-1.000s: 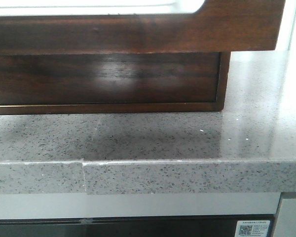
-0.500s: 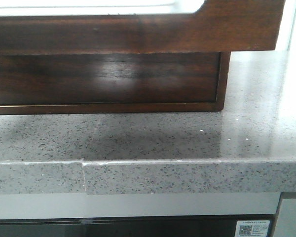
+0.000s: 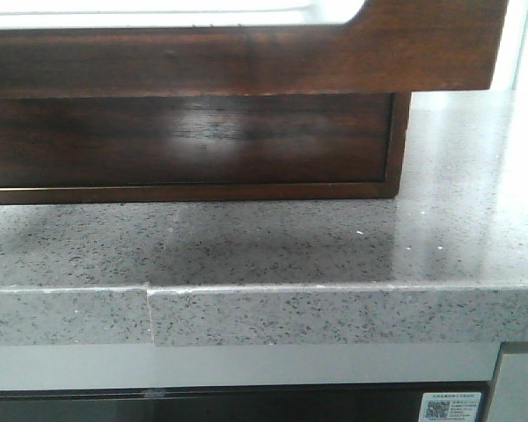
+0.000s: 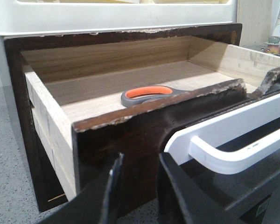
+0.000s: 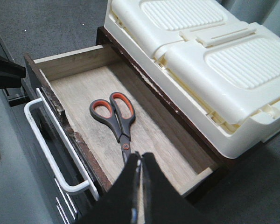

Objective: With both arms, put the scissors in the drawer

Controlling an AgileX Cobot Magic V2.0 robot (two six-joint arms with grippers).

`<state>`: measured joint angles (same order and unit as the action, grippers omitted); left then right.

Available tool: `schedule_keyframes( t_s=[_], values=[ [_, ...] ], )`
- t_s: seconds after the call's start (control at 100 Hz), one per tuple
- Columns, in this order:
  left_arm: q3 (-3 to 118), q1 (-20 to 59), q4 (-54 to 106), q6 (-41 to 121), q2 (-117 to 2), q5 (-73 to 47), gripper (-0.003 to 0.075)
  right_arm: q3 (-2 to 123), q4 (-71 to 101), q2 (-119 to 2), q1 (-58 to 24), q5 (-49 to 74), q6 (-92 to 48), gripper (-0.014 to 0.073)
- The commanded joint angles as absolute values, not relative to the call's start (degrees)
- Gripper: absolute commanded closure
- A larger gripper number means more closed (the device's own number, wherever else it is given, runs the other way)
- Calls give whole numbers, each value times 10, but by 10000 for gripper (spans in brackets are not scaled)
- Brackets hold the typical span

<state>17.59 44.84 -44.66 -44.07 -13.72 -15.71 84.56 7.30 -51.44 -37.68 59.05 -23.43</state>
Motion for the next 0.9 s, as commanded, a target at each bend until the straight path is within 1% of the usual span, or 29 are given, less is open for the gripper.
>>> schedule_keyframes(
  t_s=[0.0, 0.31, 0.58, 0.7, 0.89],
  values=[
    [196, 454, -450, -447, -142, -125, 556, 844, 63, -491, -377, 554, -228, 654],
    [196, 454, -450, -447, -142, -125, 556, 712, 57, -399, -376, 504, -224, 652],
    [196, 454, -450, -447, -142, -125, 556, 573, 7, -295, -376, 396, -146, 652],
    [196, 454, -450, -447, -142, -125, 556, 521, 6, -248, -376, 374, -144, 652],
    [196, 454, -450, -447, -142, -125, 556, 459, -17, -195, -376, 364, -98, 652]
  ],
)
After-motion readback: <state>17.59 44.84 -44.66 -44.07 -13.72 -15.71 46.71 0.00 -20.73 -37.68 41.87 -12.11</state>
